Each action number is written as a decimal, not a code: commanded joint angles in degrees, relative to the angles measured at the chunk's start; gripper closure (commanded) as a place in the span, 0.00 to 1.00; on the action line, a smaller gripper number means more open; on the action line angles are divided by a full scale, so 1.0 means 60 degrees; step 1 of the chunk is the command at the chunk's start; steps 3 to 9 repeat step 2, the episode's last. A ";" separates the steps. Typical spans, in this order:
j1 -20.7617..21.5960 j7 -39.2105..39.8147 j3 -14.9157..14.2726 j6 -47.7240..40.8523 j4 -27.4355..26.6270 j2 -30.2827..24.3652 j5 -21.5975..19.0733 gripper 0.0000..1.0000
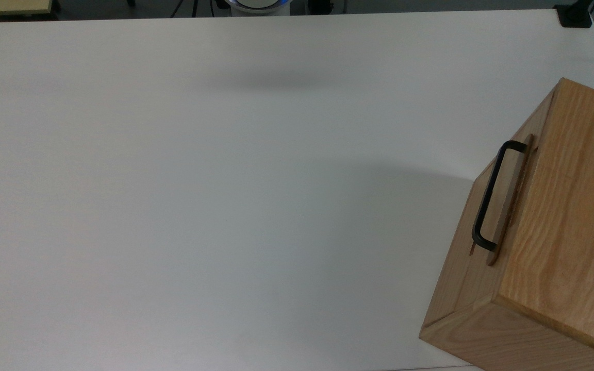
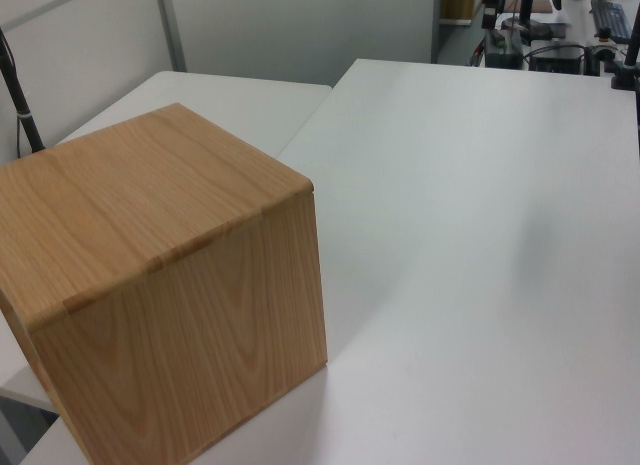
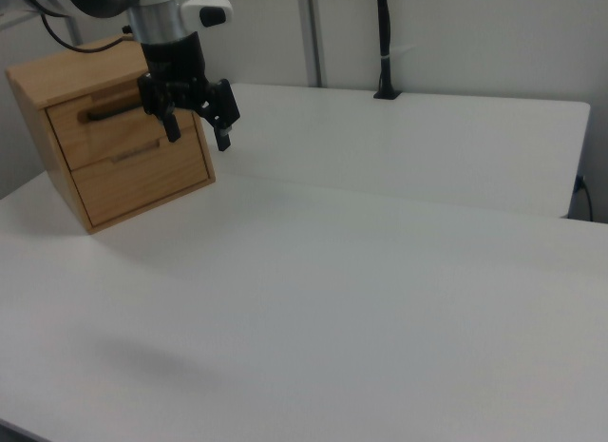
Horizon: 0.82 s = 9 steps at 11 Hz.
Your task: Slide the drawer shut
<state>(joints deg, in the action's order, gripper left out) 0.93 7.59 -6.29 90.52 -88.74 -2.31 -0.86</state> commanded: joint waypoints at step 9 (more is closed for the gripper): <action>0.0138 -0.0503 -0.0036 0.0280 -0.0268 -0.0156 0.0202 0.00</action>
